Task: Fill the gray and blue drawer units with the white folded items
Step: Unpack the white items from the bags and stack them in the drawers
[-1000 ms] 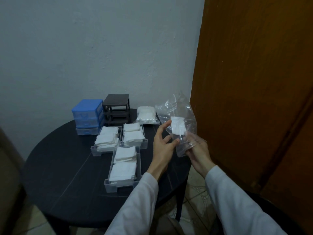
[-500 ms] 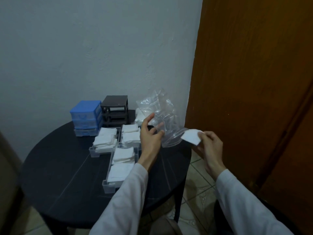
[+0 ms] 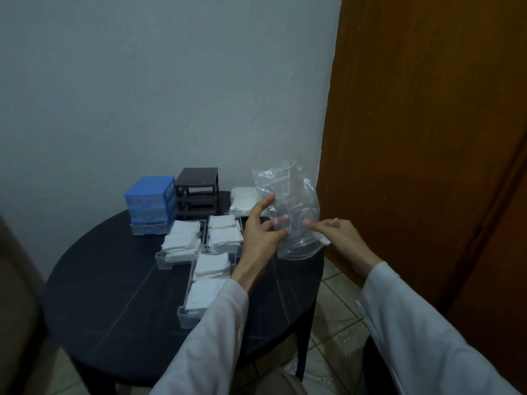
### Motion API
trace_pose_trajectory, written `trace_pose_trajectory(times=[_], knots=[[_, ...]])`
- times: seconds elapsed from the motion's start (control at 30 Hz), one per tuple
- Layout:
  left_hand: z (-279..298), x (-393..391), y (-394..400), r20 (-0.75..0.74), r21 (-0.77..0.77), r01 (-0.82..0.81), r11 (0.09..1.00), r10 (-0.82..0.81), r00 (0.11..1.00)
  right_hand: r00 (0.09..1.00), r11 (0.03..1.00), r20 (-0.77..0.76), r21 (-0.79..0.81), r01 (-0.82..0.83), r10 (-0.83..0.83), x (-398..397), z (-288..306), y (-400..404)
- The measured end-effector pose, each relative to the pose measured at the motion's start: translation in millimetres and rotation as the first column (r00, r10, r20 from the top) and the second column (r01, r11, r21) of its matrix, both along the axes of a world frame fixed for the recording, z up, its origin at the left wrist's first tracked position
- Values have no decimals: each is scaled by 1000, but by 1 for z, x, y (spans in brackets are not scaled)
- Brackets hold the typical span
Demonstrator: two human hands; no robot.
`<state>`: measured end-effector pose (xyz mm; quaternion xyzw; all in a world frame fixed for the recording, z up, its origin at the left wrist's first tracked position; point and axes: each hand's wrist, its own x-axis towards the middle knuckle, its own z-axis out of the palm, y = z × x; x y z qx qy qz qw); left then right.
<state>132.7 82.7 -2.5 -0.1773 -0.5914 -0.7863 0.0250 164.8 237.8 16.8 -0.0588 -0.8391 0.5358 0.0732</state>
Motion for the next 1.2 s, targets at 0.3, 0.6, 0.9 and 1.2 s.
trace_pose_trajectory(times=[0.3,0.6,0.9,1.2], knots=[[7,-2,-14,15,-48,-49,998,49,999,993,968,116,-251,-5,35,-8,-11,6],[45,-20,-63,-201,-239,-367,899,324,924,967,941,77,-260,-215,242,0,7,10],[51,-15,-97,-126,-437,-237,868,202,971,996,963,-21,-253,-89,86,-9,0,2],[41,-9,-108,-34,-263,-164,951,161,986,998,990,54,-137,-25,33,-9,-8,-13]])
